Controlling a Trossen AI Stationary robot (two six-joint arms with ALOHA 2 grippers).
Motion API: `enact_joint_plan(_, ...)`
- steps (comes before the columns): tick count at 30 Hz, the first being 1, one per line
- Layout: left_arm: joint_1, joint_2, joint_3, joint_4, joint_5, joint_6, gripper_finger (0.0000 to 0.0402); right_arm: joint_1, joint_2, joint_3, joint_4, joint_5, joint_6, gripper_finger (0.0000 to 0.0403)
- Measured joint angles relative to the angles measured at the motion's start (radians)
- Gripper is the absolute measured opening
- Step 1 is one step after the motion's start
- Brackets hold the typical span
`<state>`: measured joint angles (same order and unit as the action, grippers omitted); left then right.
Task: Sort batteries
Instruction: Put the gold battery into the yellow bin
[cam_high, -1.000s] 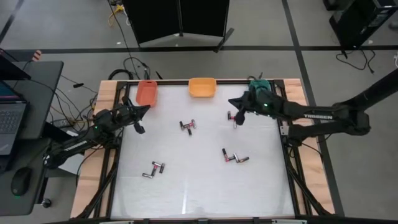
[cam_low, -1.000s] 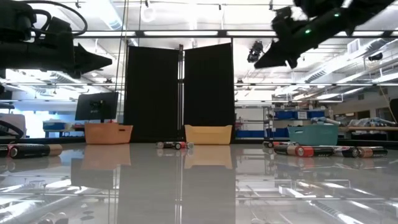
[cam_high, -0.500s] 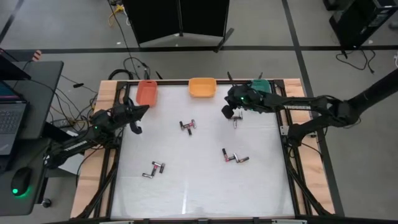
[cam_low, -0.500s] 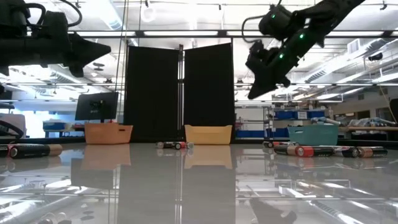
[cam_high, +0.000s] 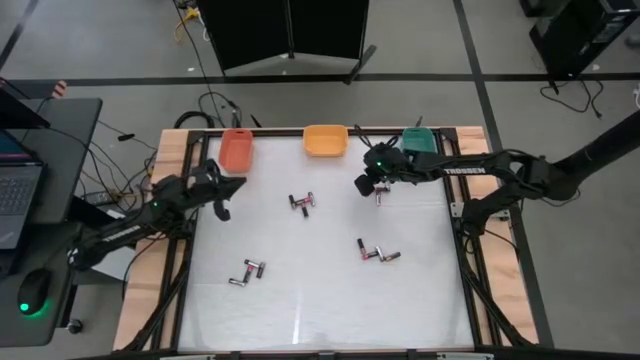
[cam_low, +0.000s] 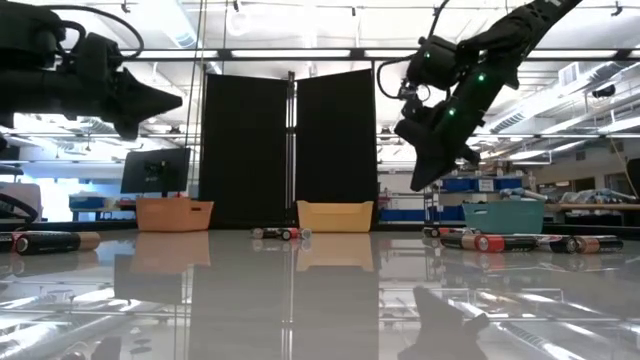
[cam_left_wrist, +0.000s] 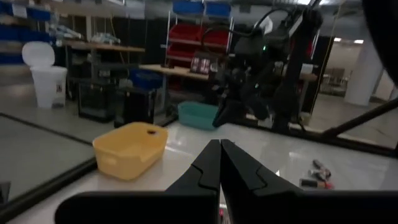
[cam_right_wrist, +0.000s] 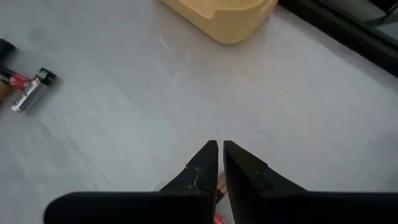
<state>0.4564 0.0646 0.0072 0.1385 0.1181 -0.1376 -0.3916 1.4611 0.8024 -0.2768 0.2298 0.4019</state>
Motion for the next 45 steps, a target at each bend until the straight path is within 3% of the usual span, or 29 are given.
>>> enact_joint_plan(9, 0.000, 0.156, 0.000, 0.125, -0.020, 0.023, 0.0015, 0.007, 0.010, 0.001, -0.024, 0.020, 0.070, 0.0039)
enact_joint_plan(14, 0.000, 0.224, 0.000, 0.184, -0.020, 0.032, 0.0015, 0.018, 0.010, 0.093, -0.199, 0.021, 0.077, 0.0039)
enact_joint_plan(19, 0.000, 0.271, 0.000, 0.212, -0.020, 0.054, 0.0015, 0.037, 0.010, 0.135, -0.265, 0.019, 0.118, 0.0041)
enact_joint_plan(34, 0.000, 0.306, 0.000, 0.253, -0.020, 0.055, 0.0015, 0.019, 0.010, 0.134, -0.310, -0.007, 0.276, 0.0177)
enact_joint_plan(45, 0.000, 0.353, 0.000, 0.252, -0.020, 0.051, 0.0015, -0.020, 0.086, 0.133, -0.236, -0.034, 0.251, 0.0182)
